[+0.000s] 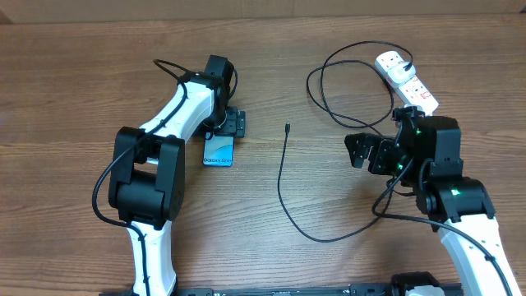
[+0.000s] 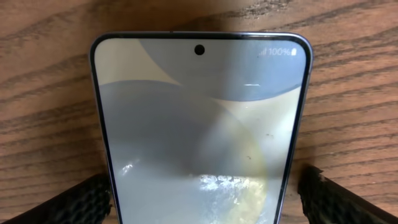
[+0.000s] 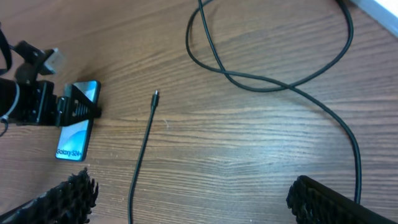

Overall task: Plug charger to phone and switch on socket
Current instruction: 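Close the left gripper on the phone's top edge, then lift the phone upright with the left gripper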

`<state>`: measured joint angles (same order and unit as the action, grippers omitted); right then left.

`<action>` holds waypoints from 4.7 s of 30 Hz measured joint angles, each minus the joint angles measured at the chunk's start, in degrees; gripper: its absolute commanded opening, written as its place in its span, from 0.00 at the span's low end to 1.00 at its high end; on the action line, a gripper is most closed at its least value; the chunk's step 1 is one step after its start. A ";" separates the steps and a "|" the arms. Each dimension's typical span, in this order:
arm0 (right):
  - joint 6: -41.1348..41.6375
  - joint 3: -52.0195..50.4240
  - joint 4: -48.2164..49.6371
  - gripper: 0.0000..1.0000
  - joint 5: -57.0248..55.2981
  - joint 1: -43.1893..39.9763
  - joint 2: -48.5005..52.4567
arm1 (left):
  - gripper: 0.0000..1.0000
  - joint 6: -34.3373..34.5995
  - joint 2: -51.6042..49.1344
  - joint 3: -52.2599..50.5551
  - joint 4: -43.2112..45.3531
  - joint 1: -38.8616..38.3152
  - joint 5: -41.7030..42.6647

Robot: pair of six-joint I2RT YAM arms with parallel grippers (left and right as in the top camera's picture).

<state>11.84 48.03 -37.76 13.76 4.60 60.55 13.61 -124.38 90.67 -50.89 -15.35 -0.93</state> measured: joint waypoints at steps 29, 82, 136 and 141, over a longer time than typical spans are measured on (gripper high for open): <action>-0.02 0.00 0.00 1.00 -0.02 0.00 0.33 | 0.66 0.09 0.00 0.00 -2.47 0.00 0.50; 0.00 0.00 -0.02 1.00 0.00 0.00 0.33 | 0.42 0.24 -1.68 10.45 -14.86 0.00 0.44; 15.39 7.23 5.40 0.74 10.12 0.72 15.56 | 0.04 20.44 -1.99 36.13 -34.21 10.82 24.41; 16.96 16.22 1.18 0.70 8.74 3.48 23.21 | 0.04 21.46 -2.01 36.13 -33.33 12.94 26.71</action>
<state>28.80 64.25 -36.58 22.50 8.08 83.77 35.07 -126.39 126.80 -84.23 -2.42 25.78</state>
